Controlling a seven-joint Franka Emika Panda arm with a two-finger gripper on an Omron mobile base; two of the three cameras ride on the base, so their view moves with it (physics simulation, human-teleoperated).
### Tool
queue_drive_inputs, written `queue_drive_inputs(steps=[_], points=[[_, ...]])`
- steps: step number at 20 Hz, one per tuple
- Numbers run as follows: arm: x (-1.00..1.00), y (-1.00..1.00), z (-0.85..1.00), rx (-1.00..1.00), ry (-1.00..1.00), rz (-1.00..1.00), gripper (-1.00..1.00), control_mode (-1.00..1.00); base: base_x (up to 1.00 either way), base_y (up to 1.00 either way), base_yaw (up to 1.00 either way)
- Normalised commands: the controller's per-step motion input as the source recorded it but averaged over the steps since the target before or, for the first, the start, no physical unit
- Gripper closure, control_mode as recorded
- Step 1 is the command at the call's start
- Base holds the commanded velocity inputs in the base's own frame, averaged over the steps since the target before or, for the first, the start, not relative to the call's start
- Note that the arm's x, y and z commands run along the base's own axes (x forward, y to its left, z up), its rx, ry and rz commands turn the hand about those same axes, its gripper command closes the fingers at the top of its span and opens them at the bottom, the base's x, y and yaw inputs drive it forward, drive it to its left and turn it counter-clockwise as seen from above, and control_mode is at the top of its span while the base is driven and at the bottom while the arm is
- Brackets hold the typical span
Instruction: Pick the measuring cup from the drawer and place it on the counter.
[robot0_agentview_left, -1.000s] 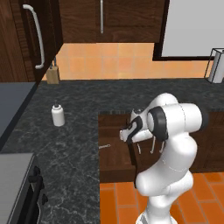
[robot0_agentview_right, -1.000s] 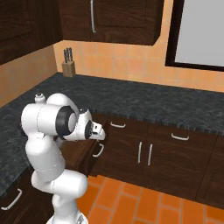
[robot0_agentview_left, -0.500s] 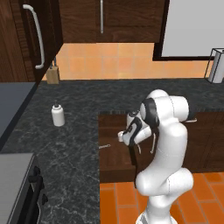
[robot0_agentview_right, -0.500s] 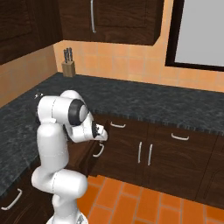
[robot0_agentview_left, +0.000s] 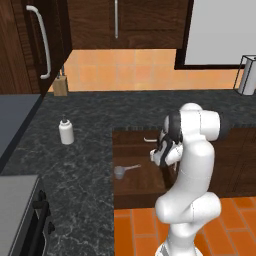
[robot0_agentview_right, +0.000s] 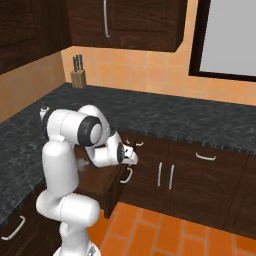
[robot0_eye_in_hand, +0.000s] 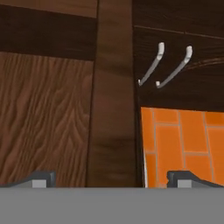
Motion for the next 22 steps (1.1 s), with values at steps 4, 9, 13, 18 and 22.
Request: queue_drive_inputs(steps=[4, 9, 13, 18, 22], points=[[0.00, -1.00, 0.00, 0.00, 0.08, -0.03, -1.00, -1.00, 0.00, 0.00, 0.00], [0.00, -1.00, 0.01, 0.00, 0.09, 0.00, -1.00, -1.00, 0.00, 0.00, 0.00], [0.00, -1.00, 0.01, 0.00, 0.06, 0.00, -1.00, -1.00, 0.00, 0.00, 0.00], [-0.03, -0.73, 0.50, 0.00, 0.01, 0.03, -1.00, -1.00, 0.00, 0.00, 0.00], [-0.25, 0.01, 1.00, -0.01, 0.00, 0.19, -1.00, -1.00, 0.00, 0.00, 0.00]])
